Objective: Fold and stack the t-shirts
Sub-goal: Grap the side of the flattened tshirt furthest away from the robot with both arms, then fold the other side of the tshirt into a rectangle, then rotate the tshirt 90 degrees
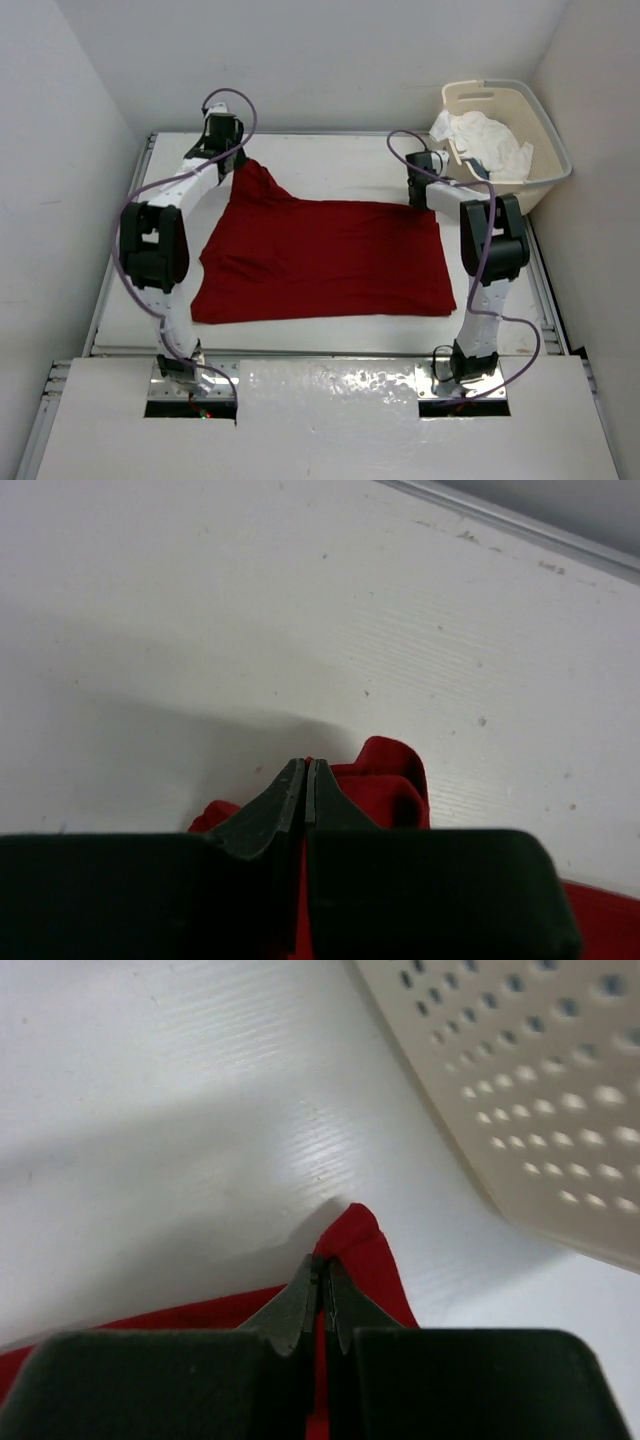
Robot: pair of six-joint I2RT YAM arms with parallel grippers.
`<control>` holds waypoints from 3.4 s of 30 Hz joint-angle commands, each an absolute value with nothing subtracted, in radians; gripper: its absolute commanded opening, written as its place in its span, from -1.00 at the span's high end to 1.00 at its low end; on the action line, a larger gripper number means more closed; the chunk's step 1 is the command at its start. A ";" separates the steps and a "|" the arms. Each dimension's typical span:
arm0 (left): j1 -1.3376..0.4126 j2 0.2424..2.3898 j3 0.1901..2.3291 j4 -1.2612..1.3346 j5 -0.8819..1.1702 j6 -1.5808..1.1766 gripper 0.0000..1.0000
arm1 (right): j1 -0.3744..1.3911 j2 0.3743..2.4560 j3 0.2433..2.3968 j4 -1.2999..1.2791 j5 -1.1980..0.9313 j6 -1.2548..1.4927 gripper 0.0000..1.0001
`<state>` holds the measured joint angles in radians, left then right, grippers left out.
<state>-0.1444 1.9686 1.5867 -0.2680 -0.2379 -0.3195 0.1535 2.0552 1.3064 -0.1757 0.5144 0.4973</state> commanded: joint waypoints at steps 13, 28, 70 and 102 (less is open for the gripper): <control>-0.190 1.507 1.152 -0.213 -0.294 -0.480 1.00 | 0.149 1.674 0.984 -0.006 0.466 0.446 1.00; -0.219 0.952 0.761 -0.574 -0.357 -0.754 1.00 | 0.150 1.402 0.743 -0.091 0.436 0.446 1.00; -0.416 1.291 0.770 -0.471 -0.150 -0.936 -0.99 | 0.150 1.340 0.597 -0.016 0.103 0.503 -0.98; -0.360 2.717 2.183 -0.181 0.064 -0.768 -1.00 | 0.776 1.584 0.486 0.028 -0.406 0.612 -0.98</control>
<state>-0.3225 2.6026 2.1895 -0.1841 -0.0521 -0.7166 0.6815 1.4597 0.5087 0.1024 -0.2272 0.5591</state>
